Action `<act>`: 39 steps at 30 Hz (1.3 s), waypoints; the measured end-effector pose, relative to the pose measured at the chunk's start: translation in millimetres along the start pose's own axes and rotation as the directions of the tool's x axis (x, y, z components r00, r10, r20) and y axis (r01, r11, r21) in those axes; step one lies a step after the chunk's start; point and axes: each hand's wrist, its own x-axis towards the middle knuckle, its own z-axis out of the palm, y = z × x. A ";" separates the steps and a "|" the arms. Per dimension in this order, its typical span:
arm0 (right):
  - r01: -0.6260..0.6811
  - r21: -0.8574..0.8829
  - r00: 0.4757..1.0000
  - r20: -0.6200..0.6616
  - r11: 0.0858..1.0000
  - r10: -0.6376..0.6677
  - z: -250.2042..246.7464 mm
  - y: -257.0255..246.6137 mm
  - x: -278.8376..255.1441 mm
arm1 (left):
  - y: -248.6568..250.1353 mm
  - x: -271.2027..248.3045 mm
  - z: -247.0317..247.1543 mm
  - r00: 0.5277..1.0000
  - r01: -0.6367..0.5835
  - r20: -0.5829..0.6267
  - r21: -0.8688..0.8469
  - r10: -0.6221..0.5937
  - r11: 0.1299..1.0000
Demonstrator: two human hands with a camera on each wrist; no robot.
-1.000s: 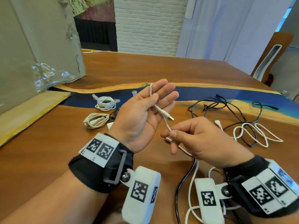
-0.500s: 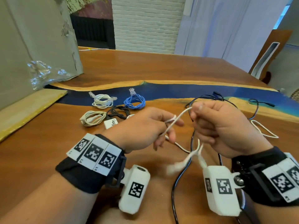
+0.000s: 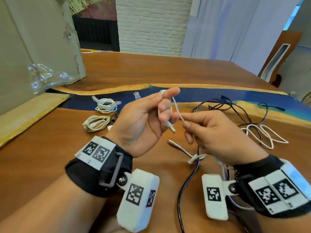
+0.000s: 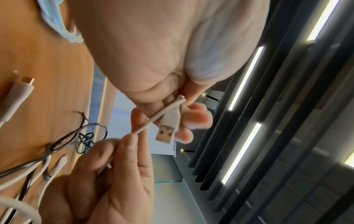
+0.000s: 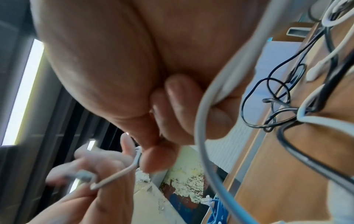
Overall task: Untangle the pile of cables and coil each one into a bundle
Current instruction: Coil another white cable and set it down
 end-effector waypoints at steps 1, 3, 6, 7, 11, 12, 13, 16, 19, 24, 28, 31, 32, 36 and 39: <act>-0.018 0.000 0.999 0.045 1.000 0.018 2.4 -3.7 -1.2 | -2.4 0.4 0.6 0.999 -0.032 -0.013 -0.034 0.032 0.999; -0.060 -0.017 0.990 0.127 0.998 0.061 4.9 -8.3 -3.9 | -5.5 0.7 1.5 0.996 -0.087 -0.030 -0.004 0.087 0.996; -0.093 0.046 0.963 0.260 0.995 0.078 10.4 -8.1 -7.9 | -3.8 2.2 0.6 0.989 -0.133 -0.038 0.190 0.143 0.973; -0.099 0.090 0.955 0.288 0.991 0.070 12.4 -6.4 -8.9 | -1.4 2.7 -0.2 0.986 -0.145 -0.050 0.252 0.162 0.957; -0.075 0.189 0.952 0.306 0.979 0.013 13.0 -1.5 -8.1 | 4.8 0.5 -3.3 0.982 -0.095 -0.068 0.627 0.176 0.773; -0.050 0.194 0.957 0.290 0.980 -0.008 10.9 -1.5 -7.7 | 4.7 -1.4 -2.2 0.988 -0.071 -0.041 0.731 0.148 0.678; -0.027 0.199 0.965 0.261 0.980 -0.026 8.6 -1.7 -7.3 | 4.3 -2.1 -2.3 0.994 -0.051 -0.015 0.825 0.111 0.564; 0.029 0.275 0.986 0.147 0.961 -0.072 -1.6 -0.7 -8.1 | 6.3 -4.4 -3.1 0.998 -0.034 0.046 0.963 -0.039 0.267; 0.082 0.359 0.995 0.023 0.930 -0.097 -10.5 2.3 -5.2 | 8.3 -7.9 -3.5 0.987 -0.006 0.065 0.928 -0.148 0.373; 0.125 0.341 0.991 -0.080 0.932 -0.104 -9.8 4.6 -1.1 | 13.0 -9.1 -5.0 0.981 0.049 0.086 0.759 -0.175 0.649; 0.098 0.316 0.994 -0.085 0.944 -0.074 -10.8 0.0 -2.5 | 16.4 -9.9 -3.5 0.984 0.077 0.103 0.486 -0.145 0.871; 0.006 0.316 0.999 0.046 0.949 -0.022 -7.1 3.5 -3.1 | 23.0 -6.6 -1.9 0.998 -0.005 0.064 0.179 -0.006 0.984; -0.023 0.300 0.996 0.091 0.954 -0.004 -3.6 5.4 -2.6 | 23.6 -5.1 -1.5 0.998 -0.044 0.043 0.105 0.039 0.994; -0.076 0.229 0.958 0.288 0.971 0.007 12.7 5.3 -3.0 | 13.9 -2.9 0.3 0.988 -0.156 0.002 -0.028 0.156 0.987; -0.060 0.138 0.928 0.372 0.989 0.004 16.9 3.2 -3.4 | 7.5 -1.4 1.9 0.987 -0.158 -0.025 0.071 0.161 0.985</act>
